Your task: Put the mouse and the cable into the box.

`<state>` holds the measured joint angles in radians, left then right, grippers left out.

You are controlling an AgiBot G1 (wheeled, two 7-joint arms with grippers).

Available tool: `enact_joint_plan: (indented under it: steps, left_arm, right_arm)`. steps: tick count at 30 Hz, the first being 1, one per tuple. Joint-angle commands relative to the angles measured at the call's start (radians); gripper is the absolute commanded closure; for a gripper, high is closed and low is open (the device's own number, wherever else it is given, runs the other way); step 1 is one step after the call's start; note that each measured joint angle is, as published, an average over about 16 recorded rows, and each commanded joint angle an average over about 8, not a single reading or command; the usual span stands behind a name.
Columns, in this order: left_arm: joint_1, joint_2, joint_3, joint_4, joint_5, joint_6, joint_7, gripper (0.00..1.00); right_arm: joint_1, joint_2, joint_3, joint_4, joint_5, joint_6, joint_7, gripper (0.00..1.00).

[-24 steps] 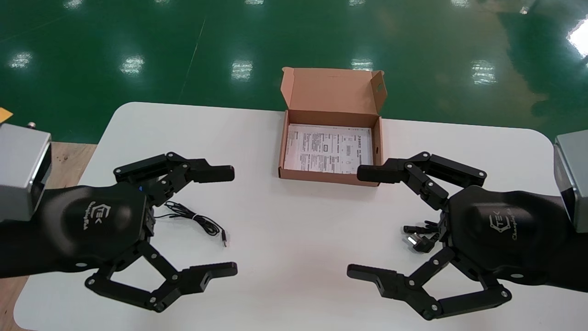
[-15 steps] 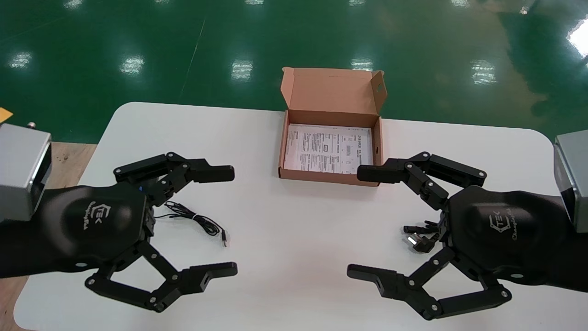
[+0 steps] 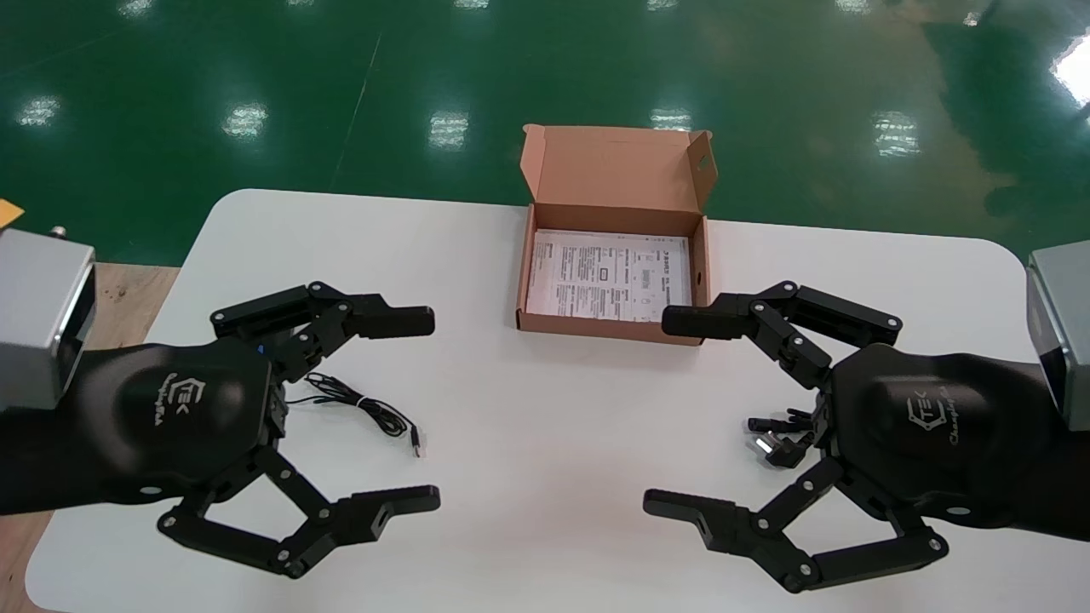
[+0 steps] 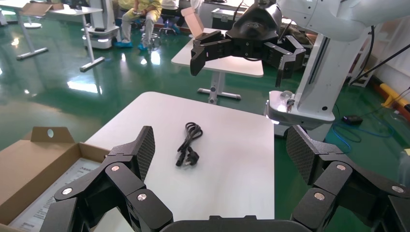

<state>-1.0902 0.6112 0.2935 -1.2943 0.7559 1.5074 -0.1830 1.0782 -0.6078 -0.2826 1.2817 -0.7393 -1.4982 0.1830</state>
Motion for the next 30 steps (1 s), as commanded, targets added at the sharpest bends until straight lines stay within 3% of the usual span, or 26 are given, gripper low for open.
enact_joint_plan:
  steps: [1,4,8,17,22,30]
  left_arm:
    - [0.010,0.000,-0.006,0.004,-0.014,-0.007,-0.001,0.00]
    - [-0.036,0.000,0.028,-0.019,0.054,0.026,0.009,0.00]
    - [-0.168,0.016,0.143,-0.042,0.209,0.071,0.053,0.00]
    - [-0.436,0.089,0.431,0.056,0.517,0.077,0.226,0.00]
    - [-0.520,0.165,0.539,0.197,0.652,0.071,0.343,0.00]
    - [-0.595,0.312,0.632,0.501,0.743,0.049,0.518,0.00]
  right_arm:
    - [-0.001,-0.003,0.001,0.000,0.005,0.003,0.002,0.00]
    - [0.004,0.010,-0.004,0.000,-0.016,-0.009,-0.006,0.00]
    - [0.029,0.060,-0.024,0.000,-0.096,-0.049,-0.048,0.00]
    - [0.191,0.163,-0.183,-0.038,-0.398,-0.089,-0.281,0.00]
    - [0.279,0.137,-0.268,-0.180,-0.529,-0.079,-0.398,0.00]
    - [0.402,0.019,-0.355,-0.468,-0.696,-0.050,-0.560,0.00]
